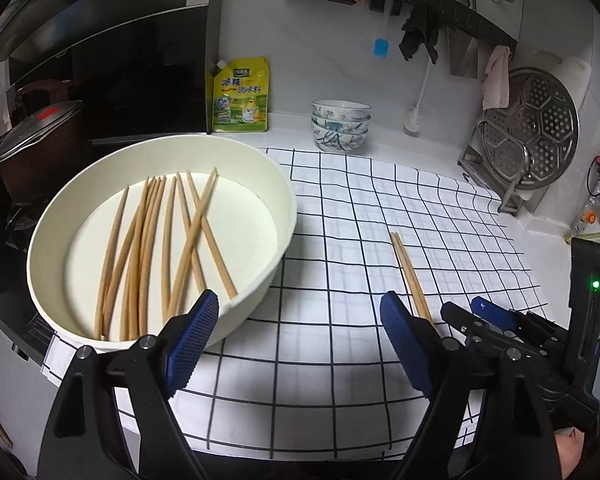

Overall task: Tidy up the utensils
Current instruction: 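Move both open tools back over the last two chopsticks on the cloth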

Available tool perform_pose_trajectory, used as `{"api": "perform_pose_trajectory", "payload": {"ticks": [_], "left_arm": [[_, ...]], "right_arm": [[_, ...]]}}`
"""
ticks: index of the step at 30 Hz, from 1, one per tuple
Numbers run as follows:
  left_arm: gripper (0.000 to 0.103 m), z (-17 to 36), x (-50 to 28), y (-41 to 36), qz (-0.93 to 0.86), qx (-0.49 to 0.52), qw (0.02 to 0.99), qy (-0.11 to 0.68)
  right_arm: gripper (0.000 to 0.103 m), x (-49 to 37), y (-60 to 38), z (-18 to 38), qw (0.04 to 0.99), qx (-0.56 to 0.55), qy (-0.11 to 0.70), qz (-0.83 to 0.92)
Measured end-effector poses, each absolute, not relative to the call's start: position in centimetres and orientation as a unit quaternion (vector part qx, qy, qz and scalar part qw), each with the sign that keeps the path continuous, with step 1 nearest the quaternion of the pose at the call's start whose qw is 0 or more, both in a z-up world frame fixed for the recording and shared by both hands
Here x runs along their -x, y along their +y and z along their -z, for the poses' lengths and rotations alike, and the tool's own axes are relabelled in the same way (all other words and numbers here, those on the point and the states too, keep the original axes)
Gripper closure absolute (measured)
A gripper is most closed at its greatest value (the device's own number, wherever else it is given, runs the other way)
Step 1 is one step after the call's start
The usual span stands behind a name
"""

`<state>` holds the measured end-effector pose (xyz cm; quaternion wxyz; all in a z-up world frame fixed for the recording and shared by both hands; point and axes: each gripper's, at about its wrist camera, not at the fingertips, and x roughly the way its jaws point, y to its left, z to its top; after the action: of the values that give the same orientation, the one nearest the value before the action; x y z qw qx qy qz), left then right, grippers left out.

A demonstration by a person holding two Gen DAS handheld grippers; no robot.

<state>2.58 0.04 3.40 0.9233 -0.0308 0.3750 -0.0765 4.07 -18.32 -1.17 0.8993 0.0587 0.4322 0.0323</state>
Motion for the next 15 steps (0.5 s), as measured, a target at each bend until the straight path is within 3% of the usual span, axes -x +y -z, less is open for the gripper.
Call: {"api": "perform_pose_trajectory", "payload": {"ticks": [15], "left_arm": [[0.022,-2.4,-2.6,-1.6,0.082,0.014,0.918,0.388]], "right_arm": [[0.057,-4.2,-18.4,3.6,0.890,-0.040,0.453,-0.021]]}}
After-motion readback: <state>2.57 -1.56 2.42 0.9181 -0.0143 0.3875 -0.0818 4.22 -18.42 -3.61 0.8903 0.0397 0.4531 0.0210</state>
